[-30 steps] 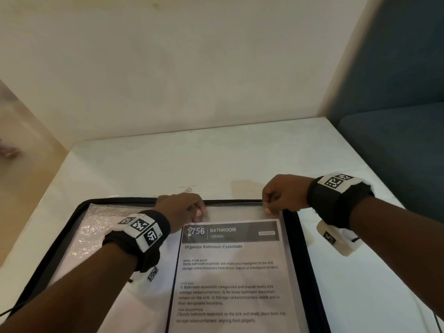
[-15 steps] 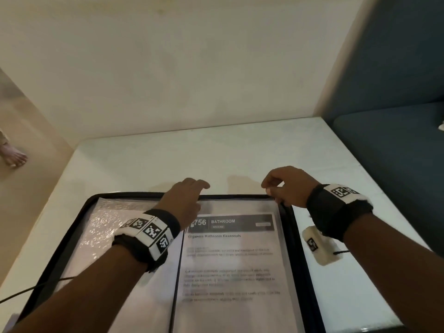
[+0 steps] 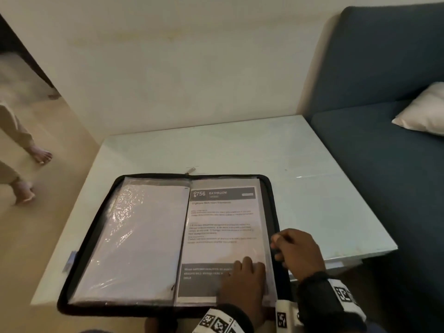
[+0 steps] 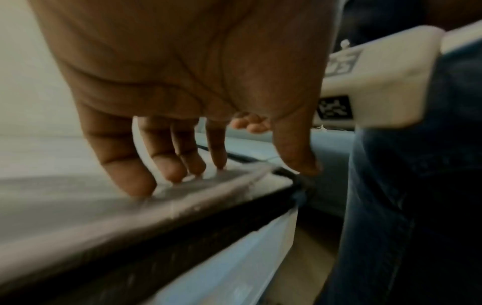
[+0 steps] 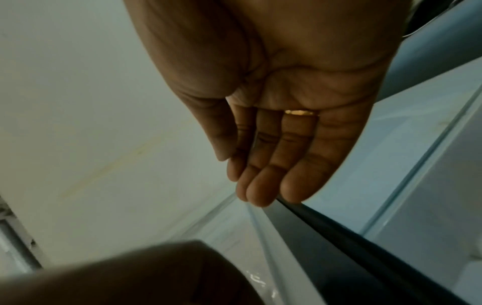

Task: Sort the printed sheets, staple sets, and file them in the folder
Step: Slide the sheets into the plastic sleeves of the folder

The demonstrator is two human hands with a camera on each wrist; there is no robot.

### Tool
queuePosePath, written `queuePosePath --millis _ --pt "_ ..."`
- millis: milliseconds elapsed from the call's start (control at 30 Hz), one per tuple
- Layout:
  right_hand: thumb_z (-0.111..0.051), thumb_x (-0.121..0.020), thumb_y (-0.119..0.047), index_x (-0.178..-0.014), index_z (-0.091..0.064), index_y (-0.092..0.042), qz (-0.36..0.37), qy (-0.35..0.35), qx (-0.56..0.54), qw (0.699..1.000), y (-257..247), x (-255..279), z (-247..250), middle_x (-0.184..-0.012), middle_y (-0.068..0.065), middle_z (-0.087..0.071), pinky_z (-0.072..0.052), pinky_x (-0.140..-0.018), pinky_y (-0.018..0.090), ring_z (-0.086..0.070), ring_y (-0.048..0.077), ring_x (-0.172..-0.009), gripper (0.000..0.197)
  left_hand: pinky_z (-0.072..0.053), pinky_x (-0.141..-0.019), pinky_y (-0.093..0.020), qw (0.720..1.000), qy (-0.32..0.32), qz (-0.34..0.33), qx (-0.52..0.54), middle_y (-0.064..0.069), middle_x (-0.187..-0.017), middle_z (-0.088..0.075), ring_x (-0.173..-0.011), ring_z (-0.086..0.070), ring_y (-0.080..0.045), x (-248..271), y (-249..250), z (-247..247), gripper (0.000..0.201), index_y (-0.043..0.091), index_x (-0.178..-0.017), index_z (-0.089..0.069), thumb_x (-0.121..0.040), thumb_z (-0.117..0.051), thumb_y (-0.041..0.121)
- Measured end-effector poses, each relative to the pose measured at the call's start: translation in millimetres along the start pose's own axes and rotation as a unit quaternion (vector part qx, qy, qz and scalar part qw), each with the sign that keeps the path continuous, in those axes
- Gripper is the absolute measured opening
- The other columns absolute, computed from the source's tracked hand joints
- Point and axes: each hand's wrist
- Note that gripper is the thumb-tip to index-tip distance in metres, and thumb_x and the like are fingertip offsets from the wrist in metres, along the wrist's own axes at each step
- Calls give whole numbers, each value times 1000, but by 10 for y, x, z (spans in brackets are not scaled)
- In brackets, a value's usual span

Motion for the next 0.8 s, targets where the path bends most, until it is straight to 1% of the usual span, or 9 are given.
queuePosePath --millis 100,233,333,400,467,600,667,733,800 --pt "-53 -93 -30 -79 -64 -25 4 -12 58 998 129 -130 -28 -81 -2 -68 -57 -83 41 -66 17 -76 18 -39 -88 -45 999 18 -1 -35 -5 -127 -38 -115 -40 -30 24 10 -82 52 22 -124 -34 -83 -63 36" --pt "-54 -92 -35 -78 -62 -25 -12 -30 87 996 206 -217 -26 -83 -1 -68 -55 -86 41 -65 19 -80 19 -42 -90 -47 999 29 -21 -39 -7 -127 -41 -117 -42 -30 30 31 -29 38 18 -125 -39 -92 -50 32" --pt "-54 -93 -34 -76 -61 -23 -10 -33 117 993 180 -220 -35 -83 0 -66 -52 -83 35 -63 19 -81 21 -45 -94 -44 999 34 -24 -8 -9 -124 -47 -114 -48 -30 35 -17 45 32 15 -126 -45 -95 -47 19" --pt "-53 -93 -32 -76 -58 -24 -3 -38 132 990 153 -210 -57 -85 -1 -64 -50 -81 31 -61 19 -83 20 -46 -94 -39 999 47 -12 14 -8 -120 -53 -110 -54 -28 40 -64 64 29 15 -124 -50 -95 -49 18" --pt "-53 -93 -31 -75 -56 -25 10 -54 144 988 114 -175 -110 -84 -2 -62 -50 -81 31 -61 19 -84 19 -46 -90 -36 998 52 6 22 -8 -113 -59 -104 -58 -27 58 -100 81 23 13 -113 -58 -95 -50 26" --pt "-60 -90 -38 -76 -57 -24 24 -88 162 983 31 -118 -210 -83 -4 -63 -49 -78 30 -61 16 -81 21 -47 -81 -34 998 46 5 30 -7 -100 -64 -92 -61 -25 160 -226 211 44 13 -93 -68 -86 -53 54" --pt "-65 -86 -38 -79 -57 -24 26 -100 170 980 -1 -75 -224 -83 -5 -62 -46 -74 26 -59 13 -79 18 -48 -81 -33 996 69 39 27 -2 -101 -64 -94 -61 -22 203 -431 334 43 18 -94 -68 -84 -54 58" --pt "-69 -82 -38 -84 -56 -25 31 -106 191 975 -52 -22 -241 -88 -6 -61 -43 -74 25 -58 13 -82 18 -47 -89 -35 990 95 96 40 3 -107 -62 -100 -58 -19 230 -756 493 37 24 -98 -64 -86 -53 57" --pt "-69 -80 -37 -91 -54 -26 40 -115 211 970 -95 22 -267 -96 -6 -59 -43 -76 24 -56 14 -86 21 -48 -94 -38 983 107 146 40 4 -111 -60 -103 -56 -18 249 -1123 686 35 24 -103 -63 -87 -54 54"
Point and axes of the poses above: each hand's wrist, its own x-axis away from the middle knuckle, its own z-axis out of the back of the hand, y = z × x
